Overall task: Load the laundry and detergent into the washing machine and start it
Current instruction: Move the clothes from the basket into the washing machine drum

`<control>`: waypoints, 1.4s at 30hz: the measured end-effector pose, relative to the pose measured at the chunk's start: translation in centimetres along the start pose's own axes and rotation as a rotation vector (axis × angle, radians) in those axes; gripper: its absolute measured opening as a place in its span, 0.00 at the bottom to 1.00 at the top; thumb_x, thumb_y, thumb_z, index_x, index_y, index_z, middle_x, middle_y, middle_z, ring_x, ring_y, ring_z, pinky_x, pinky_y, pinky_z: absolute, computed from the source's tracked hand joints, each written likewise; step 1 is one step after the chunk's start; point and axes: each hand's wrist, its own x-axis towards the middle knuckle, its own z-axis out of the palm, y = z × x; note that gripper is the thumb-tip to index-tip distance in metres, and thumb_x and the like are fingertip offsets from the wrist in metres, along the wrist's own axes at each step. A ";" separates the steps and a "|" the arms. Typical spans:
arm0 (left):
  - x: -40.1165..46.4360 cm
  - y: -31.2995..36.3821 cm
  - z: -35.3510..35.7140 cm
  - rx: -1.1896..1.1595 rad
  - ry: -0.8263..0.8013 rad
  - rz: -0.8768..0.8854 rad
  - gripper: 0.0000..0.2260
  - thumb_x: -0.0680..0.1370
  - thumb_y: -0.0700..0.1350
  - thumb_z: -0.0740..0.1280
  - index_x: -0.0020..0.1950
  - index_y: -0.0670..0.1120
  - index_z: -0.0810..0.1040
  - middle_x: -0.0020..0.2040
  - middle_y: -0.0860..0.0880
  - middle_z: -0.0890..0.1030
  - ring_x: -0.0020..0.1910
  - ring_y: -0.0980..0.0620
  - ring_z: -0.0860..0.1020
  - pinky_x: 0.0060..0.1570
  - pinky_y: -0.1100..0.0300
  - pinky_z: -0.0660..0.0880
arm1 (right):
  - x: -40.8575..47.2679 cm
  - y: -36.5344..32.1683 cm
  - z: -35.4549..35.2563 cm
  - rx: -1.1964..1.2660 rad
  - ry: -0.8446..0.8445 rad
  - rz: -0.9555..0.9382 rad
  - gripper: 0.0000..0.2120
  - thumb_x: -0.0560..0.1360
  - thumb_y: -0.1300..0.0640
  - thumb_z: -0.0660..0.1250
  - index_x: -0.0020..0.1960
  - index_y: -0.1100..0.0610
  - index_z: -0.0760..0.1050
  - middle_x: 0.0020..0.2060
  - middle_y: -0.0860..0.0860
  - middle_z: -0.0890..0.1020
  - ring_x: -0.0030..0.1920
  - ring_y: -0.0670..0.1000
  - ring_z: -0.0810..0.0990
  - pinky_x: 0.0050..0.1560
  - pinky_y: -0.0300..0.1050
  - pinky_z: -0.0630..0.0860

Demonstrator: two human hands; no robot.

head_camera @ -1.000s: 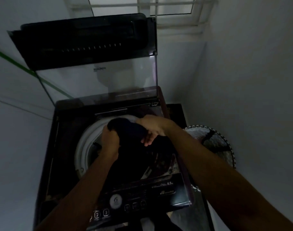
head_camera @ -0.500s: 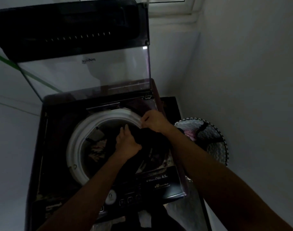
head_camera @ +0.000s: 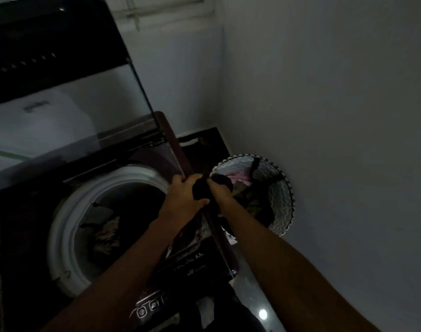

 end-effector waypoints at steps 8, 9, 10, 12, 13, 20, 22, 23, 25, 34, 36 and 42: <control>0.3 -0.2 -0.5 -0.050 0.001 0.014 0.36 0.69 0.46 0.77 0.73 0.58 0.66 0.61 0.42 0.69 0.58 0.44 0.74 0.59 0.54 0.74 | -5.3 -4.0 -1.4 -0.276 0.122 -0.208 0.21 0.75 0.47 0.61 0.59 0.61 0.78 0.57 0.59 0.81 0.58 0.60 0.79 0.59 0.49 0.75; 0.4 -0.4 -0.8 -0.063 -0.022 0.027 0.36 0.69 0.44 0.76 0.73 0.58 0.65 0.61 0.42 0.71 0.57 0.45 0.75 0.58 0.54 0.74 | -6.5 -5.0 -1.5 -0.295 0.162 -0.231 0.22 0.76 0.48 0.59 0.60 0.62 0.77 0.59 0.60 0.80 0.59 0.60 0.78 0.59 0.48 0.73; 0.6 -0.7 -1.1 -0.084 -0.040 0.055 0.35 0.70 0.43 0.75 0.73 0.59 0.65 0.61 0.43 0.73 0.57 0.46 0.75 0.58 0.54 0.74 | -7.1 -5.8 -1.3 -0.302 0.200 -0.255 0.22 0.76 0.48 0.58 0.60 0.63 0.77 0.59 0.60 0.80 0.59 0.60 0.78 0.57 0.47 0.72; 0.7 -1.4 -2.1 -0.185 -0.052 0.096 0.32 0.70 0.39 0.74 0.69 0.59 0.68 0.60 0.49 0.77 0.56 0.53 0.77 0.58 0.57 0.75 | -8.8 -7.1 -0.8 -0.294 0.210 -0.296 0.22 0.74 0.49 0.58 0.58 0.64 0.77 0.58 0.61 0.80 0.57 0.61 0.79 0.51 0.46 0.70; 0.5 -1.7 -2.8 -0.255 -0.055 0.091 0.30 0.71 0.36 0.73 0.67 0.59 0.69 0.58 0.53 0.78 0.55 0.59 0.77 0.57 0.62 0.74 | -9.5 -7.7 -0.4 -0.303 0.182 -0.315 0.22 0.74 0.49 0.58 0.57 0.64 0.77 0.58 0.62 0.80 0.56 0.61 0.79 0.49 0.46 0.69; -1.4 -4.9 -6.9 -0.407 0.148 -0.049 0.21 0.72 0.30 0.65 0.56 0.54 0.75 0.49 0.53 0.81 0.48 0.53 0.79 0.48 0.57 0.75 | -13.4 -10.0 3.5 -0.364 -0.079 -0.355 0.22 0.75 0.52 0.55 0.61 0.64 0.76 0.60 0.61 0.78 0.56 0.62 0.78 0.58 0.51 0.75; -2.1 -5.8 -7.7 -0.427 0.229 -0.120 0.16 0.73 0.33 0.65 0.53 0.53 0.77 0.47 0.54 0.82 0.45 0.55 0.79 0.45 0.59 0.74 | -14.3 -10.2 5.0 -0.418 -0.135 -0.398 0.20 0.78 0.55 0.53 0.60 0.65 0.75 0.59 0.62 0.78 0.57 0.62 0.77 0.59 0.53 0.75; -2.3 -6.1 -8.1 -0.441 0.268 -0.155 0.14 0.74 0.33 0.65 0.52 0.51 0.77 0.45 0.54 0.82 0.43 0.55 0.79 0.42 0.59 0.74 | -14.5 -10.2 5.8 -0.455 -0.153 -0.437 0.19 0.80 0.57 0.51 0.59 0.66 0.75 0.59 0.63 0.78 0.58 0.63 0.76 0.60 0.54 0.74; -2.7 -7.1 -8.6 -0.491 0.331 -0.233 0.11 0.76 0.35 0.63 0.48 0.50 0.78 0.42 0.53 0.81 0.40 0.55 0.78 0.37 0.61 0.71 | -15.4 -10.2 7.1 -0.498 -0.169 -0.497 0.19 0.81 0.59 0.49 0.59 0.67 0.74 0.58 0.64 0.77 0.59 0.64 0.75 0.59 0.54 0.74; -6.9 -13.1 -9.1 -0.463 0.276 -0.459 0.21 0.76 0.30 0.56 0.57 0.54 0.72 0.51 0.47 0.78 0.47 0.50 0.78 0.50 0.48 0.77 | -15.5 -7.2 14.1 -0.479 -0.348 -0.342 0.18 0.81 0.56 0.54 0.60 0.68 0.74 0.56 0.65 0.79 0.56 0.65 0.79 0.54 0.56 0.78; -6.9 -14.3 -8.6 -0.485 0.130 -0.473 0.19 0.76 0.30 0.59 0.60 0.50 0.73 0.54 0.46 0.79 0.48 0.52 0.78 0.48 0.54 0.76 | -14.6 -5.9 14.5 -0.471 -0.355 -0.254 0.15 0.79 0.55 0.58 0.55 0.66 0.75 0.53 0.63 0.80 0.49 0.61 0.80 0.48 0.56 0.81; -5.3 -13.4 -6.4 -0.483 -0.015 -0.383 0.23 0.72 0.33 0.69 0.65 0.46 0.74 0.59 0.46 0.79 0.59 0.44 0.78 0.61 0.48 0.74 | -13.4 -5.9 12.7 -0.569 -0.206 -0.570 0.10 0.77 0.62 0.61 0.36 0.60 0.71 0.36 0.55 0.76 0.37 0.54 0.77 0.31 0.43 0.73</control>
